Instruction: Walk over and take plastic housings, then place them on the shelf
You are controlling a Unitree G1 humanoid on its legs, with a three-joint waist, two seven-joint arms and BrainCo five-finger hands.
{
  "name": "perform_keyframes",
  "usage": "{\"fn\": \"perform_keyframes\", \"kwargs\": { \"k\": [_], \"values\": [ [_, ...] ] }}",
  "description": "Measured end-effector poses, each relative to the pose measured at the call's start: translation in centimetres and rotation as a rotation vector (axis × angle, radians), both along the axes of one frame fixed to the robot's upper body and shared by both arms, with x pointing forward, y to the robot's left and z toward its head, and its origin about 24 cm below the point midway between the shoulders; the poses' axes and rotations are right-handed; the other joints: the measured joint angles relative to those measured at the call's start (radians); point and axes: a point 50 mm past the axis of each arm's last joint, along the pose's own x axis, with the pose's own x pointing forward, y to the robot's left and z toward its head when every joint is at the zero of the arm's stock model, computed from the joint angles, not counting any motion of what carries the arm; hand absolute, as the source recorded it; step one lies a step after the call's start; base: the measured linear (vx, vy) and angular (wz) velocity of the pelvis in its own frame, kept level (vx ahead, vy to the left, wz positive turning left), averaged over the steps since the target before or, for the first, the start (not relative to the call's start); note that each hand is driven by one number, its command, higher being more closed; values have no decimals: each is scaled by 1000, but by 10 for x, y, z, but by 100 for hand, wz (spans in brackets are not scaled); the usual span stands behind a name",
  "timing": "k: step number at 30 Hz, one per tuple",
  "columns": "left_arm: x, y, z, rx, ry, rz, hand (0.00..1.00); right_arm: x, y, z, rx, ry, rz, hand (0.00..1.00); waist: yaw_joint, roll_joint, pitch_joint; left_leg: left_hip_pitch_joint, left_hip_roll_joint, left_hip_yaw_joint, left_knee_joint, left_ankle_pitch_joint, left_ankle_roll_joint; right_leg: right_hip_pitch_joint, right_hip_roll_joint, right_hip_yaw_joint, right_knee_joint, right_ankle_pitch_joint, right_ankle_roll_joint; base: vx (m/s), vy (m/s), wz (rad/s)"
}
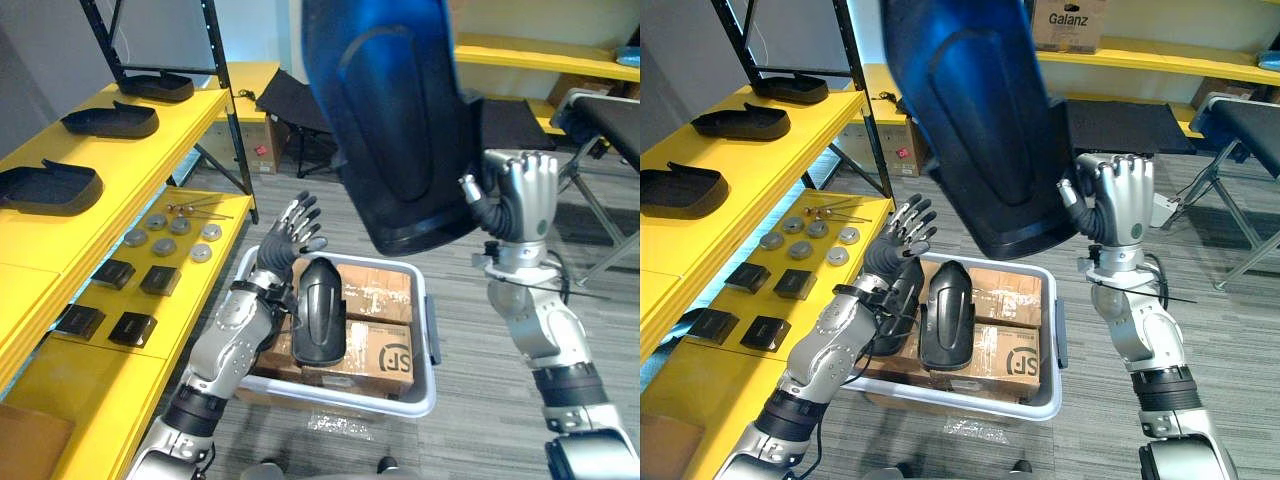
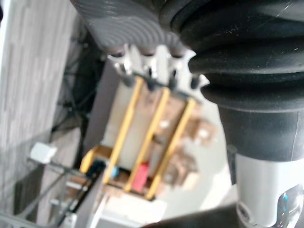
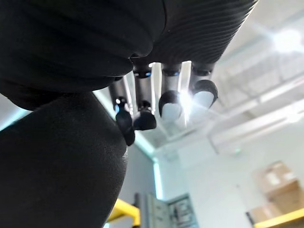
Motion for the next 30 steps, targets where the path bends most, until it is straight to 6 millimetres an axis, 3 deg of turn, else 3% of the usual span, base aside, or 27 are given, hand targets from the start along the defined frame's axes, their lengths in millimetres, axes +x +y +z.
{"fn": "perform_keyframes", "kwargs": {
  "k": [7, 12, 19, 23, 30],
  "values": [
    [4, 1, -4, -63, 52, -1, 0, 1, 21, -10, -66, 73, 109, 100, -5, -4, -8, 25, -8, 19, -42, 21, 3, 4, -6, 3, -8, 7, 0, -4, 5, -4],
    [4, 0, -4, -109, 59, -23, 0, 1, 25, -16, -53, 108, 123, 100, -6, -2, -9, 52, -14, 20, -107, 57, 0, 1, -6, 1, -8, 6, -2, -20, -11, 0],
    [-1, -11, -1, -172, 32, -141, 0, 7, 32, -58, -13, 291, 116, 100, -9, -1, -14, 99, -15, 21, -208, 112, -4, 0, -1, -2, -12, 3, -6, 0, 0, 0],
    [-3, -17, 0, -165, 27, -170, 0, 6, 34, -77, -3, 373, 104, 100, -10, -2, -15, 103, -15, 21, -212, 114, -5, 5, -1, -3, -17, 3, -6, 0, 0, 0],
    [-8, -24, 6, -158, 0, -204, 0, 5, 36, -83, 13, 357, 85, 100, -9, -7, -27, 114, -17, 18, -226, 116, -5, 17, 1, -6, -27, 4, -4, 0, 0, 0]
  ]
}}
